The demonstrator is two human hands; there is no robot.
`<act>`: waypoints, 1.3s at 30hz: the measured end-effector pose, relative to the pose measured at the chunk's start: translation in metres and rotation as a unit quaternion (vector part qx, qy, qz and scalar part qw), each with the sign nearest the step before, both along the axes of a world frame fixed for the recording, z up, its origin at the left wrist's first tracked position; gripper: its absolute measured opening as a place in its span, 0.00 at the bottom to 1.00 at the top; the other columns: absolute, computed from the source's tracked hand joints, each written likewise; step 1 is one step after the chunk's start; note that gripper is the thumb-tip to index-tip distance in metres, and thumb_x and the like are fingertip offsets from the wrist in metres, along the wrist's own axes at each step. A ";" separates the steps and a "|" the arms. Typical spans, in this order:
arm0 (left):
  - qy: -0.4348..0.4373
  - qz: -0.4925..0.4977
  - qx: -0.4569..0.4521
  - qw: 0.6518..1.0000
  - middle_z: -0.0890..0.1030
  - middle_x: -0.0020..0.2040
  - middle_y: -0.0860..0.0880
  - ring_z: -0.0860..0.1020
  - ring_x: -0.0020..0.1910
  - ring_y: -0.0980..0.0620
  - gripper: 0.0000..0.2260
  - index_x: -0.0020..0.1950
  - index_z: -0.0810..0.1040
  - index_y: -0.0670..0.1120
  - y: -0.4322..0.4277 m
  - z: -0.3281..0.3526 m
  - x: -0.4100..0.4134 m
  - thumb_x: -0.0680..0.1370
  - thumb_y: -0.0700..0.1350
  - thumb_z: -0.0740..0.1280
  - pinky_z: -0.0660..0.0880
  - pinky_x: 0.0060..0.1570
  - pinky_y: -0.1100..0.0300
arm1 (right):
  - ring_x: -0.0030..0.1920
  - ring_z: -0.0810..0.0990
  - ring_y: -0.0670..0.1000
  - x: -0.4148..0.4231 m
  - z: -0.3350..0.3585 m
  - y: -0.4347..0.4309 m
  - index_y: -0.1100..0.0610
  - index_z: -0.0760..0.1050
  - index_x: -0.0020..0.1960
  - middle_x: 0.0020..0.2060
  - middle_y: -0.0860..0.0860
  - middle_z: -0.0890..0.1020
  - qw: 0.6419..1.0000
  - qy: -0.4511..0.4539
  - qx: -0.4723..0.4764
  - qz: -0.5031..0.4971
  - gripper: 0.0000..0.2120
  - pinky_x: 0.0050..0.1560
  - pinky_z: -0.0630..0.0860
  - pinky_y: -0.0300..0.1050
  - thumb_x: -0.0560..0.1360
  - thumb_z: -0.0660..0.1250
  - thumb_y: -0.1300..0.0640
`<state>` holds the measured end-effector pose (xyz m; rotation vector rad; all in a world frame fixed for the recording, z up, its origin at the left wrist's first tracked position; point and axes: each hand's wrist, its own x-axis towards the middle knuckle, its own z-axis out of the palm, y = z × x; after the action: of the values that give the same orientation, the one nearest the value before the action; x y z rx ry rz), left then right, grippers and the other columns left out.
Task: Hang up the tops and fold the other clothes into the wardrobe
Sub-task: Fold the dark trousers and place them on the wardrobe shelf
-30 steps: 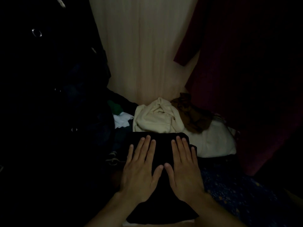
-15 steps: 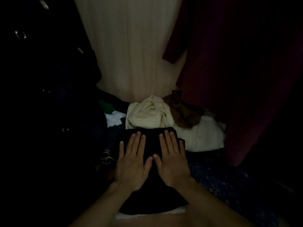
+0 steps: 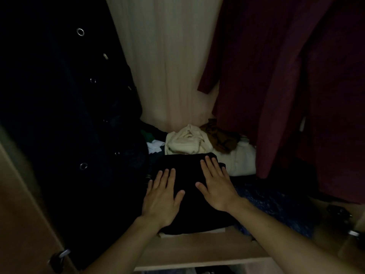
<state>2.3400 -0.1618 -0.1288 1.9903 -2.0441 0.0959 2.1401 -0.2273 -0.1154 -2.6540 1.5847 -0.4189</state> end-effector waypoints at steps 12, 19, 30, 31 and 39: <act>0.064 -0.036 -0.059 0.996 0.55 0.81 0.49 0.50 0.80 0.50 0.30 0.82 0.46 0.52 0.063 0.024 -0.002 0.83 0.62 0.48 0.53 0.77 0.50 | 0.80 0.43 0.54 -0.011 0.024 0.082 0.50 0.46 0.81 0.80 0.52 0.50 0.997 -0.029 -0.077 0.000 0.30 0.79 0.48 0.55 0.83 0.48 0.40; 0.085 -0.046 -0.057 0.994 0.56 0.81 0.48 0.55 0.78 0.48 0.29 0.81 0.49 0.53 0.100 0.041 -0.018 0.83 0.62 0.50 0.59 0.75 0.47 | 0.80 0.48 0.54 -0.033 0.050 0.138 0.50 0.48 0.81 0.80 0.52 0.52 0.995 -0.041 -0.088 0.000 0.30 0.76 0.57 0.55 0.83 0.49 0.40; 0.076 -0.010 -0.112 0.991 0.63 0.78 0.47 0.62 0.75 0.45 0.27 0.78 0.60 0.50 0.173 0.104 -0.074 0.83 0.61 0.53 0.65 0.71 0.44 | 0.79 0.51 0.53 -0.102 0.100 0.213 0.49 0.57 0.79 0.79 0.52 0.56 0.984 -0.094 -0.150 0.024 0.27 0.76 0.57 0.55 0.83 0.50 0.40; 0.082 0.000 -0.116 0.990 0.65 0.77 0.47 0.63 0.74 0.45 0.26 0.78 0.61 0.50 0.180 0.108 -0.082 0.83 0.61 0.53 0.66 0.69 0.43 | 0.79 0.52 0.54 -0.111 0.101 0.221 0.49 0.58 0.79 0.79 0.53 0.57 0.982 -0.101 -0.154 0.028 0.27 0.76 0.57 0.55 0.83 0.50 0.40; 0.095 0.048 -0.112 0.988 0.69 0.73 0.48 0.67 0.70 0.43 0.24 0.75 0.65 0.51 0.255 0.113 -0.160 0.82 0.60 0.55 0.70 0.65 0.40 | 0.79 0.53 0.52 -0.183 0.084 0.288 0.49 0.59 0.78 0.79 0.50 0.59 0.976 -0.179 -0.116 0.036 0.26 0.74 0.59 0.52 0.83 0.51 0.41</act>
<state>2.1797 0.0936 -0.0163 1.8809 -1.7384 0.1425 1.9569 0.0611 -0.0310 -2.5826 1.3994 -1.0702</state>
